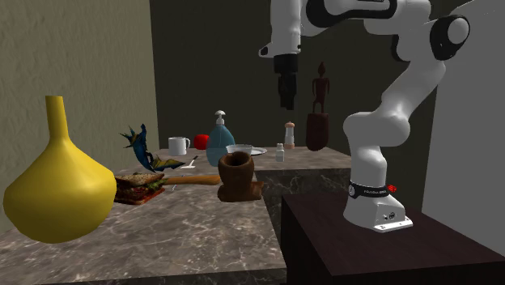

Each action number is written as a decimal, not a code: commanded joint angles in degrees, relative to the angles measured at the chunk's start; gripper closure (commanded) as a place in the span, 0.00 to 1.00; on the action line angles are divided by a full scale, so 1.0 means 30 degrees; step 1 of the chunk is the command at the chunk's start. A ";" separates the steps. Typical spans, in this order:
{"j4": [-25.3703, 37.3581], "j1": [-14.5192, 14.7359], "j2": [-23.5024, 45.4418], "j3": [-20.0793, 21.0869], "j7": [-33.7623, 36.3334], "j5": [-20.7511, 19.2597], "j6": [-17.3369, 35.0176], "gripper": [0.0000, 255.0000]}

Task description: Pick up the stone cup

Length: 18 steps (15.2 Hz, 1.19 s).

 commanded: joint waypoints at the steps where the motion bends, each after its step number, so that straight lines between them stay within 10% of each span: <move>1: 0.0000 0.0000 0.0000 0.0000 0.0000 0.0000 0.0000 0.00; 18: 0.5075 -0.0457 1.2584 0.3443 0.6353 -0.2084 0.5283 0.00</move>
